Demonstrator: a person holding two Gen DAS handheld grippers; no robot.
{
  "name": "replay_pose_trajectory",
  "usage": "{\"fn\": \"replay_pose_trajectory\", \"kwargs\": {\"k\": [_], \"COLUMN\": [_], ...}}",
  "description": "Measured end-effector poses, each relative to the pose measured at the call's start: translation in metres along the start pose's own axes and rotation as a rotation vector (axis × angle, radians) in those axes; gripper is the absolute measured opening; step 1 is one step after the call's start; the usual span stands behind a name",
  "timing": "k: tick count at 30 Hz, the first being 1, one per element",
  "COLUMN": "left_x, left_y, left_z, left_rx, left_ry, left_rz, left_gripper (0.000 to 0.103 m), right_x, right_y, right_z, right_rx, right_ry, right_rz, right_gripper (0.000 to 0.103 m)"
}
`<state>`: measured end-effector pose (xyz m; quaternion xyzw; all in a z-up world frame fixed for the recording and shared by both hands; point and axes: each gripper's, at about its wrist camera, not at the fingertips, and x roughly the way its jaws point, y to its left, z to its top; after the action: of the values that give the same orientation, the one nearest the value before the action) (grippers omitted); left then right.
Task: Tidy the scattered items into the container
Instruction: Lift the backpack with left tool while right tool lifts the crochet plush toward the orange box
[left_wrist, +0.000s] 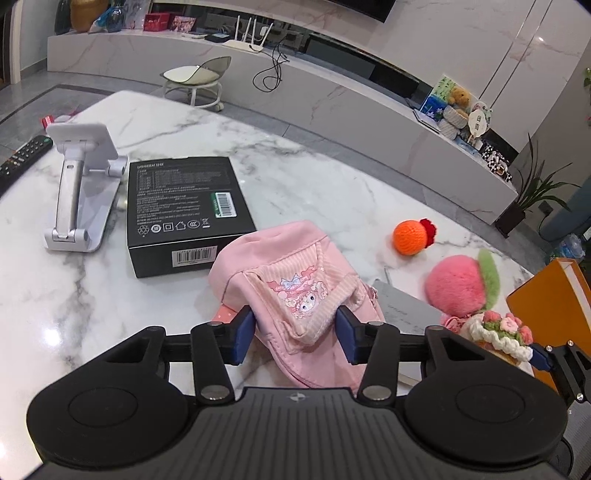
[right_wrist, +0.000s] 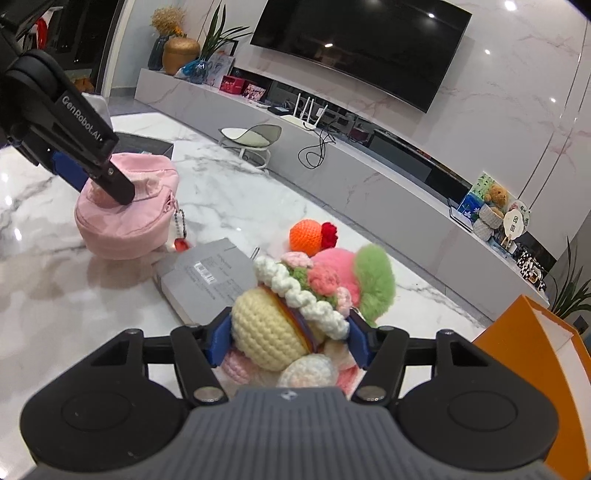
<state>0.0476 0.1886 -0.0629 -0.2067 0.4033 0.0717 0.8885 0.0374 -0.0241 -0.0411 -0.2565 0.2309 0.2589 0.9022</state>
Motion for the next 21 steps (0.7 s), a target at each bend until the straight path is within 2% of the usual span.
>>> {"fn": "replay_pose_trajectory", "kwargs": {"k": [21], "left_x": [-0.067], "left_y": [-0.062], "left_z": [0.011], "left_rx": [0.046], "left_ry": [-0.123], "left_rz": [-0.056], "left_gripper": [0.052], "right_x": [-0.041], "right_y": [-0.047], "right_z": [0.023], "right_rx": [0.108], "right_ry": [-0.116], "right_rz": [-0.077], "right_gripper": [0.063]}}
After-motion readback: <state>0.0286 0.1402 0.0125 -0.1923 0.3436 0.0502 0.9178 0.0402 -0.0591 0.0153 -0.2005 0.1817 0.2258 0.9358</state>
